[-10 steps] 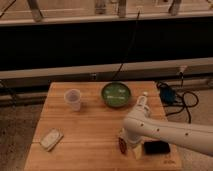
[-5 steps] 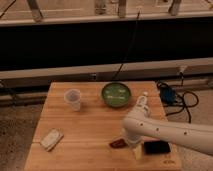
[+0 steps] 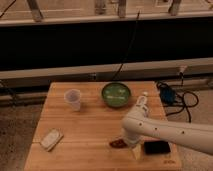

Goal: Place the pepper in the ceramic cup

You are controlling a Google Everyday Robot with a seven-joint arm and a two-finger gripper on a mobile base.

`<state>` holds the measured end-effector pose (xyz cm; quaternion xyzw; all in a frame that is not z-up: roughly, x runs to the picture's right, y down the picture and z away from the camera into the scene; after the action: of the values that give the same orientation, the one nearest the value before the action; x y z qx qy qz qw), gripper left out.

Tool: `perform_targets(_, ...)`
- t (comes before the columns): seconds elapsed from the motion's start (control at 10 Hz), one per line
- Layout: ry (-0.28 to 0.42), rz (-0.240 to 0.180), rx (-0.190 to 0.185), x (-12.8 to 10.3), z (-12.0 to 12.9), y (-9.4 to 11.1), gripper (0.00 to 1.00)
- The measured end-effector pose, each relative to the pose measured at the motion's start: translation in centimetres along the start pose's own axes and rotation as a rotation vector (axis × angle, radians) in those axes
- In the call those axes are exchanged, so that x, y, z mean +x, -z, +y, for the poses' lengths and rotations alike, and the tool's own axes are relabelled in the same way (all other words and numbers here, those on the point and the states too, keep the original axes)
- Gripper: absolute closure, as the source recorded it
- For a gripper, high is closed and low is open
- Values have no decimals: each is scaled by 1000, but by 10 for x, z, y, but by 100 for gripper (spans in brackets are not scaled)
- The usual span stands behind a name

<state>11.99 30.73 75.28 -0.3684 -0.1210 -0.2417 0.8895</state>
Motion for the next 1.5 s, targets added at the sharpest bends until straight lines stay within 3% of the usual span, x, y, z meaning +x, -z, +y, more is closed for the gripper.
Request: perform_targets(1.5, -25, -2, -5, -4, -10, -5, 20)
